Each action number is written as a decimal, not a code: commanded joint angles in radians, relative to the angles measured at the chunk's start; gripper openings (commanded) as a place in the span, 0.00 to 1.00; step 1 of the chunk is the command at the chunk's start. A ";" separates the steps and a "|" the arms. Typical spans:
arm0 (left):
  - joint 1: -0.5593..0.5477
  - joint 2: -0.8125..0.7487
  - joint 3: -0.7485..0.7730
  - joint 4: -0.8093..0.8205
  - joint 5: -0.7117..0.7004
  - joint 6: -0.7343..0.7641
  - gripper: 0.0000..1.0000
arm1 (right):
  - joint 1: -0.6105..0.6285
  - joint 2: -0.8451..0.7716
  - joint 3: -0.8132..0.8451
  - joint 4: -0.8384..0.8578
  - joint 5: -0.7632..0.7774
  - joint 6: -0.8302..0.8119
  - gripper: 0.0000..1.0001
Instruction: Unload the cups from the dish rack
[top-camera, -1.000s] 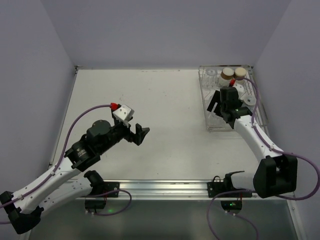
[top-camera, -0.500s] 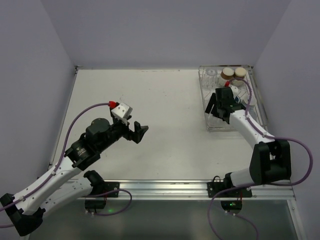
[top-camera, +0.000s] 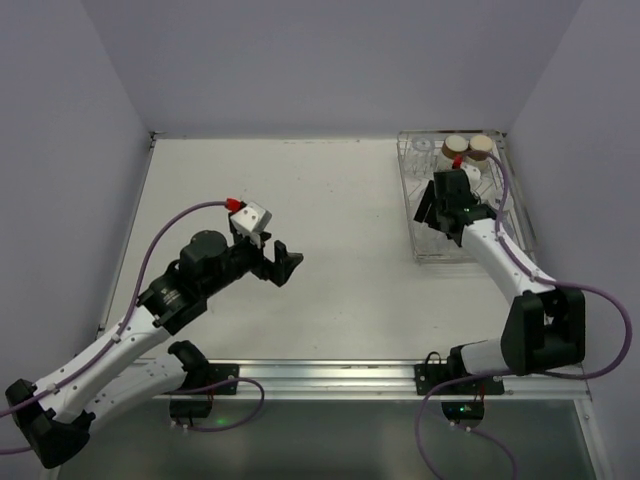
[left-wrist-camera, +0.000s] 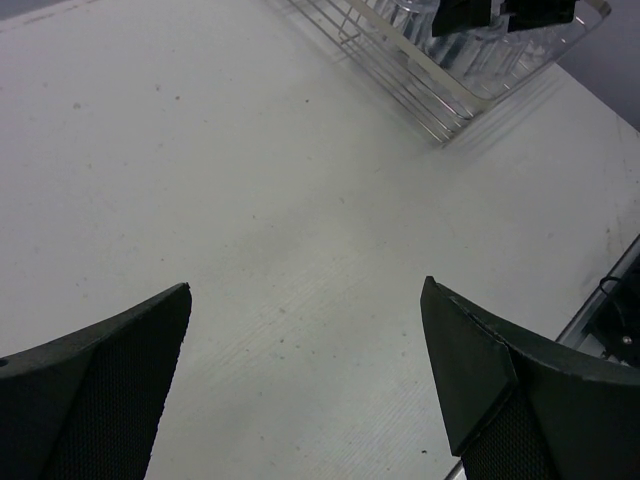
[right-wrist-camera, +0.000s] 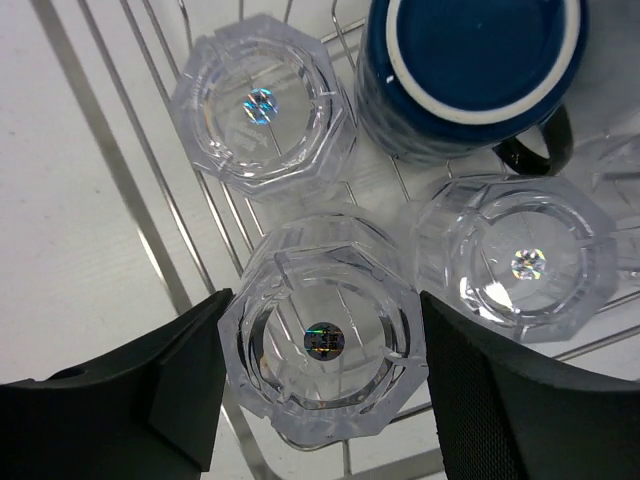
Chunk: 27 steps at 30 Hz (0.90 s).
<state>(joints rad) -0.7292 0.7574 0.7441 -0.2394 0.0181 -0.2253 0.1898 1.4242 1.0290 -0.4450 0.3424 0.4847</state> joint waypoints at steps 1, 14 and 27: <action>0.011 0.037 0.043 0.055 0.097 -0.060 1.00 | 0.005 -0.166 0.036 0.025 0.037 -0.017 0.38; 0.011 0.197 -0.009 0.506 0.380 -0.408 0.80 | 0.112 -0.597 -0.260 0.518 -0.711 0.276 0.36; 0.008 0.321 -0.029 0.814 0.467 -0.577 0.63 | 0.142 -0.498 -0.395 0.995 -1.019 0.627 0.32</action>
<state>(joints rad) -0.7235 1.0615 0.7216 0.4355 0.4377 -0.7414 0.3168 0.8997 0.6556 0.3614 -0.5781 1.0039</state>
